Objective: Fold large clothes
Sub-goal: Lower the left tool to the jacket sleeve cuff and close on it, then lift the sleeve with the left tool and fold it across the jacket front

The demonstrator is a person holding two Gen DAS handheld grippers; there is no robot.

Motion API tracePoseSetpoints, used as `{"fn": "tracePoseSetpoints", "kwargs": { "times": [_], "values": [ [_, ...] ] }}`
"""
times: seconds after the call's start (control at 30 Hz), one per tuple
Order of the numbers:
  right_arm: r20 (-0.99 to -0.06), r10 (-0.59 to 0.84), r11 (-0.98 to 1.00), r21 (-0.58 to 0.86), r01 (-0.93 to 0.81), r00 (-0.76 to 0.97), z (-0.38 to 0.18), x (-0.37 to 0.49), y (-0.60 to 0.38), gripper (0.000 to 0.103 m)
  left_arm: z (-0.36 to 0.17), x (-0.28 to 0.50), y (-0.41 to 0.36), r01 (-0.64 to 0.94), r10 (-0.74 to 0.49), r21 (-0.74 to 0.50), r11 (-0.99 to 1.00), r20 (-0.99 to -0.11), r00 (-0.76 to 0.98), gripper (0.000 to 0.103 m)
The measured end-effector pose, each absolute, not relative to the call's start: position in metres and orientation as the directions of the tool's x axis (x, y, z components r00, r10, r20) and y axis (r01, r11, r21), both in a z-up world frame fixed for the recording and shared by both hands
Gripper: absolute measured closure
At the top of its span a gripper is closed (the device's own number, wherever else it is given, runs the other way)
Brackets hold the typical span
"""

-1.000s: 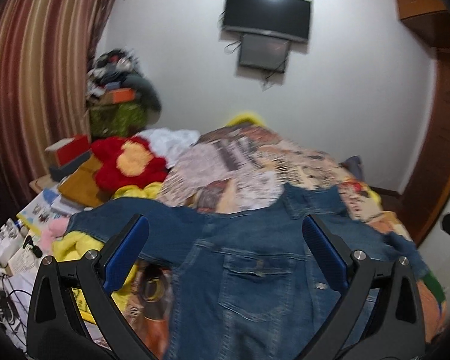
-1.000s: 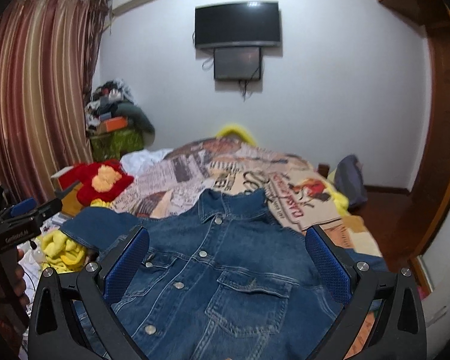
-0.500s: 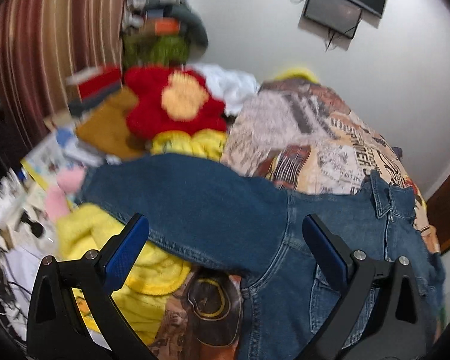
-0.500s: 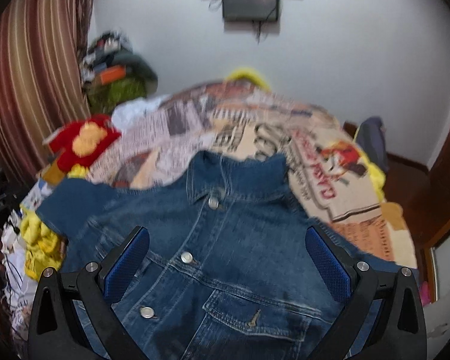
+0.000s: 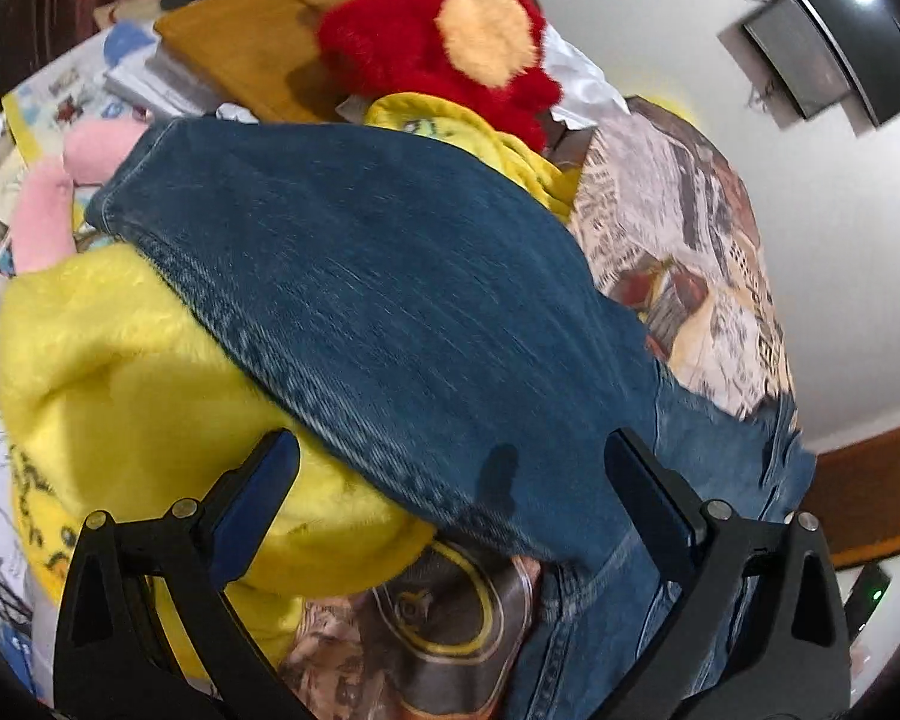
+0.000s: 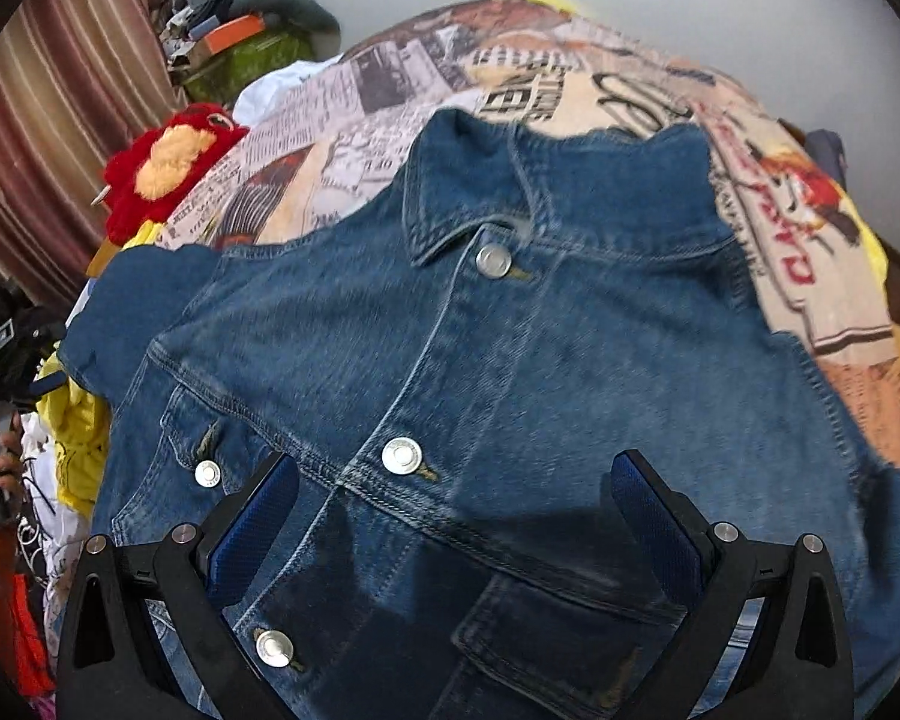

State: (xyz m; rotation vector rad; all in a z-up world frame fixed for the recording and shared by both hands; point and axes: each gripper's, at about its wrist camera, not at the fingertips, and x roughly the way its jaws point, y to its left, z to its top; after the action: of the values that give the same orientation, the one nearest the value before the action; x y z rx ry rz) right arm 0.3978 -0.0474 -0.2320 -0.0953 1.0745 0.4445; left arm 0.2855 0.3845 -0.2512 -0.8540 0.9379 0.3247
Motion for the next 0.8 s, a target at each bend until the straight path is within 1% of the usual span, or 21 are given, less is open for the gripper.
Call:
{"fn": "tracePoseSetpoints", "kwargs": {
  "times": [0.07, 0.13, 0.2, 0.23, 0.27, 0.3, 0.33, 0.37, 0.47, 0.57, 0.67, 0.73, 0.8],
  "values": [
    [-0.868, 0.316, 0.904, 0.155, -0.398, 0.382, -0.235, 0.398, -0.046, 0.0, -0.257, 0.289, 0.392, -0.603, -0.114, -0.51, 0.613, -0.812, 0.572, 0.006],
    [-0.869, 0.318, 0.904, 0.157, -0.397, 0.38, -0.235, 0.398, -0.046, 0.0, -0.261, 0.292, 0.398, -0.631, -0.106, -0.512, 0.583, -0.818, 0.566, 0.016],
    [-0.868, 0.319, 0.906, 0.162, -0.391, 0.38, -0.234, 0.398, -0.048, 0.0, -0.26, 0.293, 0.402, -0.659, -0.078, -0.495, 0.567, -0.828, 0.555, 0.037],
    [-0.869, 0.32, 0.907, 0.167, -0.386, 0.377, -0.234, 0.398, -0.049, 0.0, -0.258, 0.294, 0.403, -0.672, -0.058, -0.475, 0.568, -0.837, 0.543, 0.044],
    [-0.871, 0.32, 0.909, 0.171, -0.38, 0.374, -0.233, 0.399, -0.05, 0.0, -0.257, 0.294, 0.403, -0.68, -0.044, -0.461, 0.57, -0.844, 0.535, 0.057],
    [-0.871, 0.321, 0.91, 0.175, -0.375, 0.373, -0.233, 0.399, -0.051, 0.0, -0.255, 0.294, 0.401, -0.689, -0.018, -0.436, 0.578, -0.852, 0.524, 0.069],
    [-0.87, 0.324, 0.912, 0.183, -0.367, 0.372, -0.232, 0.399, -0.053, 0.0, -0.253, 0.294, 0.401, -0.691, -0.005, -0.424, 0.585, -0.855, 0.519, 0.075],
    [-0.869, 0.327, 0.913, 0.189, -0.362, 0.372, -0.23, 0.398, -0.054, 0.0, -0.25, 0.294, 0.398, -0.691, 0.013, -0.404, 0.599, -0.858, 0.513, 0.086],
    [-0.862, 0.335, 0.914, 0.199, -0.354, 0.379, -0.223, 0.395, -0.059, 0.0, -0.231, 0.292, 0.385, -0.669, 0.088, -0.339, 0.661, -0.851, 0.518, 0.092],
    [-0.852, 0.336, 0.915, 0.193, -0.355, 0.401, -0.213, 0.39, -0.065, 0.0, -0.198, 0.297, 0.36, -0.62, 0.191, -0.235, 0.748, -0.819, 0.542, 0.093],
    [-0.839, 0.338, 0.916, 0.19, -0.354, 0.425, -0.2, 0.385, -0.073, 0.0, -0.168, 0.308, 0.333, -0.561, 0.255, -0.149, 0.814, -0.776, 0.576, 0.093],
    [-0.83, 0.339, 0.917, 0.187, -0.352, 0.442, -0.192, 0.381, -0.078, 0.0, -0.149, 0.318, 0.312, -0.504, 0.263, -0.113, 0.856, -0.745, 0.613, 0.094],
    [-0.819, 0.338, 0.919, 0.182, -0.35, 0.464, -0.183, 0.376, -0.085, 0.0, -0.131, 0.328, 0.286, -0.427, 0.232, -0.105, 0.898, -0.713, 0.662, 0.096]
  ]
}}
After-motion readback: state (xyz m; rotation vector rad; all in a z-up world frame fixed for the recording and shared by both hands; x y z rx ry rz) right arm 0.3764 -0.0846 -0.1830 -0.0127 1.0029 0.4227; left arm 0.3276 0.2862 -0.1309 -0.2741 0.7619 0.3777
